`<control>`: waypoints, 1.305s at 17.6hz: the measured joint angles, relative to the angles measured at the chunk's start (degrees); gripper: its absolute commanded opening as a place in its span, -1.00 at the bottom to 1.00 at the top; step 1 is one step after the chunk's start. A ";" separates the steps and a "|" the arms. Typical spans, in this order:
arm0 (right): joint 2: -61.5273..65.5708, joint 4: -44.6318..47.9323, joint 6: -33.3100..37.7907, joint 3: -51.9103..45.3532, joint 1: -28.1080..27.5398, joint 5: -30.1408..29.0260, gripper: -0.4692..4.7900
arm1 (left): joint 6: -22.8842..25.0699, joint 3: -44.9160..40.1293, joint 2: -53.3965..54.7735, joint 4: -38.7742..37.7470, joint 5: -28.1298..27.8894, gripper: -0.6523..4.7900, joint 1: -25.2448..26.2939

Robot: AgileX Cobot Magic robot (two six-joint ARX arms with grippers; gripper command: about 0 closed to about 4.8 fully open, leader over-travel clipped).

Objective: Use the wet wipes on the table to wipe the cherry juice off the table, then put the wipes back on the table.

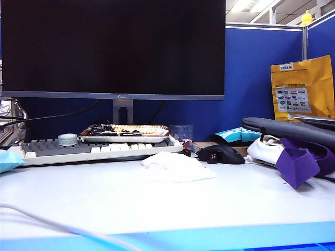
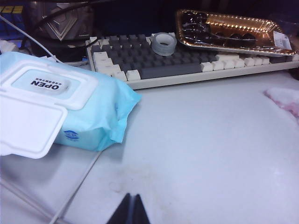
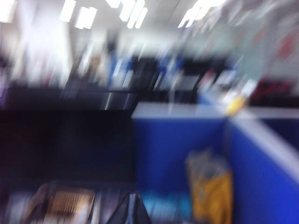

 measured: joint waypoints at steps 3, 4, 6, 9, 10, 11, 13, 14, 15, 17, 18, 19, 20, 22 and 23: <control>-0.39 5.62 0.00 -19.74 0.00 -4.87 -0.84 | 0.00 0.00 0.00 0.00 0.00 -0.77 0.00; -1.81 10.78 0.00 -28.11 0.00 -6.08 -0.84 | 0.00 0.00 0.00 0.00 0.00 -0.77 0.00; -5.97 22.25 0.00 -41.81 0.00 -6.95 -0.84 | 0.00 0.00 0.00 0.00 0.00 -0.77 0.00; -14.71 34.64 0.00 -60.98 -0.04 -6.82 -0.84 | 0.00 0.00 0.00 0.00 0.00 -0.77 0.00; -18.01 36.68 0.42 -67.38 -0.02 -5.86 -0.84 | 0.00 0.00 0.00 0.00 0.00 -0.77 0.00; -20.59 38.80 1.60 -72.08 -0.02 -4.96 -0.84 | 0.00 0.00 0.00 0.00 0.00 -0.77 0.00; -26.10 45.13 3.45 -81.77 -0.07 -3.54 -0.84 | 0.00 0.00 0.00 0.00 0.00 -0.77 0.00; -30.64 50.05 3.74 -89.13 -0.07 -3.10 -0.84 | 0.00 0.00 0.00 0.00 0.00 -0.77 0.00; -33.73 54.14 3.85 -94.23 -0.07 -2.95 -0.84 | 0.00 0.00 0.00 0.02 0.00 -0.77 0.00; -43.04 58.18 3.80 -108.08 -0.09 -2.54 -0.84 | 0.00 0.00 0.00 0.00 0.00 -0.77 0.00; -47.91 58.51 3.82 -113.28 -0.39 -2.27 -0.84 | 0.00 0.00 0.00 0.00 0.00 -0.77 0.00; -55.21 56.94 3.85 -118.42 -0.68 -2.51 -0.84 | 0.00 0.00 0.00 0.00 0.00 -0.77 0.00; -61.48 57.42 4.42 -121.39 -1.92 -3.41 -0.84 | 0.00 0.00 0.00 0.00 0.02 -0.77 0.00; -63.19 58.60 6.49 -123.21 -3.76 -3.82 -0.84 | 0.00 0.00 0.00 0.17 0.07 -0.77 0.00; -62.23 58.38 7.28 -123.64 -5.55 -4.28 -0.84 | 0.00 -0.02 0.00 0.15 0.00 -0.77 0.00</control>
